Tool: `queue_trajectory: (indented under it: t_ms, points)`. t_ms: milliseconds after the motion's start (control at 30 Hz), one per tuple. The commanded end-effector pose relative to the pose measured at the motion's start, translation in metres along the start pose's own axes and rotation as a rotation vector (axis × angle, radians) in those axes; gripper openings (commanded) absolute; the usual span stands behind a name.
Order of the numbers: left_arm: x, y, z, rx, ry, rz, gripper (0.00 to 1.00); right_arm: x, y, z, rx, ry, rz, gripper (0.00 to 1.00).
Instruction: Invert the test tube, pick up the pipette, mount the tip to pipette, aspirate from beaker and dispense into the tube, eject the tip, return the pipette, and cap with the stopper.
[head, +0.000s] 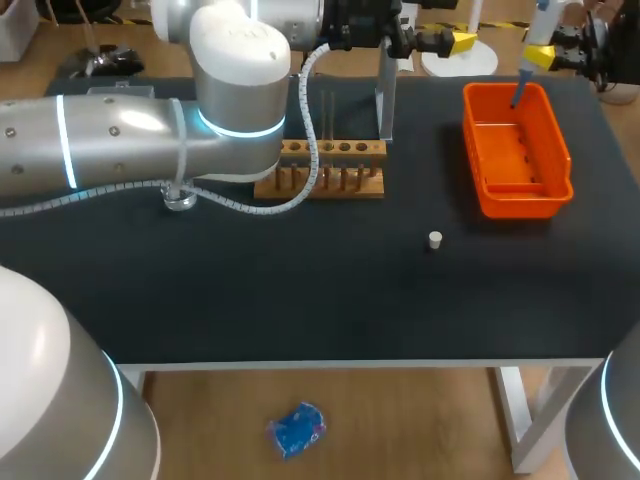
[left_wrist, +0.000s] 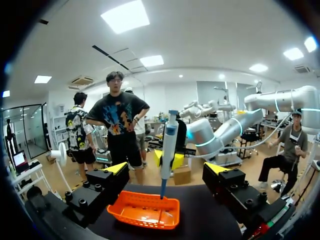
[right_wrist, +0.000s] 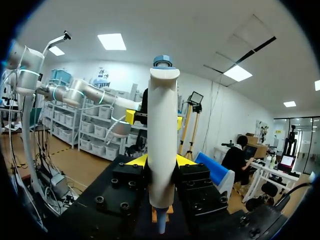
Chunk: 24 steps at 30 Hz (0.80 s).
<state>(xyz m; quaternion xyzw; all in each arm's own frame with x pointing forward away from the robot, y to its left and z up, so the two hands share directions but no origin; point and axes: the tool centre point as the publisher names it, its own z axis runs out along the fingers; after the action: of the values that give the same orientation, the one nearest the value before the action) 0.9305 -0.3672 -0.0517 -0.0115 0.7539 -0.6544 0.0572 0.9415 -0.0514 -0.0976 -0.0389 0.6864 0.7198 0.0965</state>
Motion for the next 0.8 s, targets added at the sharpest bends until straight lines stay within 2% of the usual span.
queue_trajectory:
  t_ms: [33,133,333,567,800]
  points:
    - [0.000,-0.001,0.000,-0.003,0.001,-0.001,1.00,0.000,0.001,0.000,0.004,-0.001,0.000,0.00]
    - [0.002,-0.001,-0.007,0.028,-0.020,-0.006,1.00,0.008,-0.003,0.009,-0.022,-0.002,0.020,0.00]
    - [0.018,-0.002,-0.039,0.039,-0.056,-0.009,1.00,0.030,-0.012,0.027,-0.059,0.031,0.053,0.00]
    - [0.039,0.010,-0.071,0.033,-0.095,-0.032,1.00,0.057,-0.014,0.056,-0.111,0.097,0.097,0.00]
    - [0.053,0.027,-0.095,0.035,-0.109,-0.041,1.00,0.082,-0.020,0.090,-0.126,0.144,0.133,0.00]
